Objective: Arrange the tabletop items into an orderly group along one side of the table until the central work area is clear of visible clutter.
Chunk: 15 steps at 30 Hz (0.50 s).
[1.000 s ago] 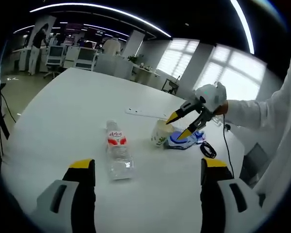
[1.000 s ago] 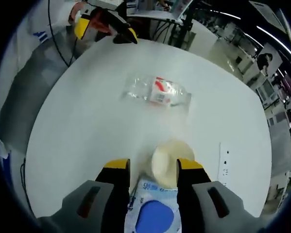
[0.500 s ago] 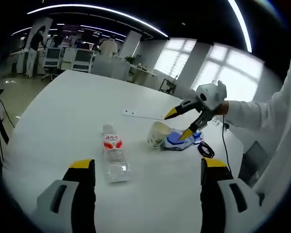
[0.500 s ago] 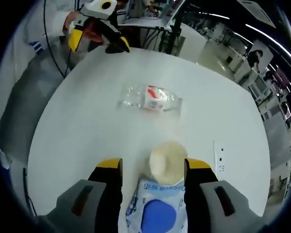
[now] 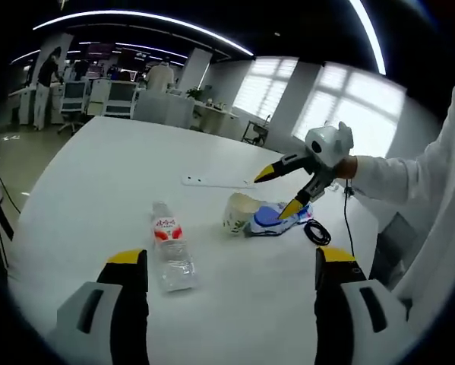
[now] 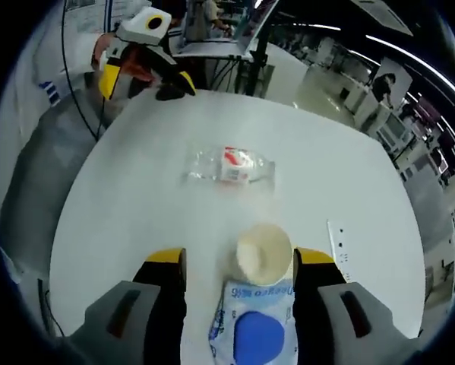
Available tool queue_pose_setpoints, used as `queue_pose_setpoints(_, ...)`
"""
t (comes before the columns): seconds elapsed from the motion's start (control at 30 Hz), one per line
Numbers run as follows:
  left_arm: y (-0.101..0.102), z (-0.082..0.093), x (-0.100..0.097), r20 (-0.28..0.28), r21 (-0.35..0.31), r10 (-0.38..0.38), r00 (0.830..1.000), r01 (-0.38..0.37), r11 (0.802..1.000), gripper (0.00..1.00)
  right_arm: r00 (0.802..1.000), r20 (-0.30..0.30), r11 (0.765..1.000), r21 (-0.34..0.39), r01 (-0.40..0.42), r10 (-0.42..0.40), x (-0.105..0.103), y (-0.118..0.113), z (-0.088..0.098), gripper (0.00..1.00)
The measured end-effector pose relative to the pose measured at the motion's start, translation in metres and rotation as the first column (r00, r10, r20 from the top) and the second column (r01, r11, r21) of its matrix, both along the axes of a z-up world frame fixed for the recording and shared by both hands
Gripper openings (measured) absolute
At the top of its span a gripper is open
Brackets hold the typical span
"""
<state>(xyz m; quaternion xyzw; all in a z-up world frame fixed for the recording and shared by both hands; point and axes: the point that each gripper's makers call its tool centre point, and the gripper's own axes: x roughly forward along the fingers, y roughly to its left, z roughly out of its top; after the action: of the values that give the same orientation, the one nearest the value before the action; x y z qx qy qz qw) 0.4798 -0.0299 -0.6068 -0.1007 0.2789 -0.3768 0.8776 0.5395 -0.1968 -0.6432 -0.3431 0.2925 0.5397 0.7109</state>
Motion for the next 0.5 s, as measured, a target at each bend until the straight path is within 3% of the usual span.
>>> queue_pose_setpoints(0.3,-0.002,0.008,0.000,0.018,0.012,-0.024,1.000,0.024,1.000,0.97,0.997,-0.018,0.992,0.097,0.081,-0.079,-0.005,0.001,0.018,0.59)
queue_pose_setpoints(0.5,0.000,0.014,-0.001,0.028,0.022,-0.035,0.999,0.034,0.999,0.97,0.984,-0.075,0.961,0.214,0.175,-0.162,-0.010,0.008,0.033,0.61)
